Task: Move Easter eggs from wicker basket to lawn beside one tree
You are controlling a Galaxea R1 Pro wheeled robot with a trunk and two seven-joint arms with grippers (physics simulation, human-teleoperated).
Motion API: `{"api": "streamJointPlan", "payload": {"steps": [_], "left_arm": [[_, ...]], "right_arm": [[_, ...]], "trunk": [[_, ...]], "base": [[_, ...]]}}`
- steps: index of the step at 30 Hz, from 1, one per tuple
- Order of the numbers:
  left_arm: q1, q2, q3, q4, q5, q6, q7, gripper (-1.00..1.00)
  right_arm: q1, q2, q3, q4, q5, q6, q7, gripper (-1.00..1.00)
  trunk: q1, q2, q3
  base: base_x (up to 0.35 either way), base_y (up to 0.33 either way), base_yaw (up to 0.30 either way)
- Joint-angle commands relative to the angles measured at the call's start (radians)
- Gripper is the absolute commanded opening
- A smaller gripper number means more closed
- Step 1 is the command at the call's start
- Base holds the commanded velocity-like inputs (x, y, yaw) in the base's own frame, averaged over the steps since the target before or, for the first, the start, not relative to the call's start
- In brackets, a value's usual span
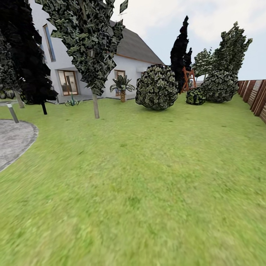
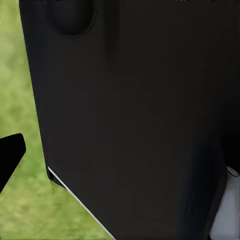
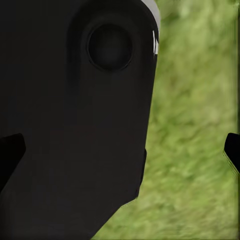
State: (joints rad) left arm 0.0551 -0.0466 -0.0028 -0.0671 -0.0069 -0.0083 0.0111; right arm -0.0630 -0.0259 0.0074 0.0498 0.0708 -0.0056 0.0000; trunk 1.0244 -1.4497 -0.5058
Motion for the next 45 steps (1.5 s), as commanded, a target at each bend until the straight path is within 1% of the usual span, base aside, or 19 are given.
{"api": "streamJointPlan", "payload": {"steps": [1, 45], "left_arm": [[0.001, 0.000, 0.000, -0.002, -0.001, -0.001, 0.001, 1.00], [0.001, 0.001, 0.000, -0.002, -0.001, -0.001, 0.001, 1.00]], "right_arm": [[-0.001, 0.000, 0.000, 0.002, 0.007, -0.001, 0.000, 1.00], [-0.001, 0.000, 0.000, 0.002, 0.007, -0.002, 0.000, 1.00]], "trunk": [[0.001, 0.000, -0.001], [0.001, 0.000, -0.001]], "base": [[0.335, 0.000, 0.003], [0.335, 0.000, 0.000]]}}
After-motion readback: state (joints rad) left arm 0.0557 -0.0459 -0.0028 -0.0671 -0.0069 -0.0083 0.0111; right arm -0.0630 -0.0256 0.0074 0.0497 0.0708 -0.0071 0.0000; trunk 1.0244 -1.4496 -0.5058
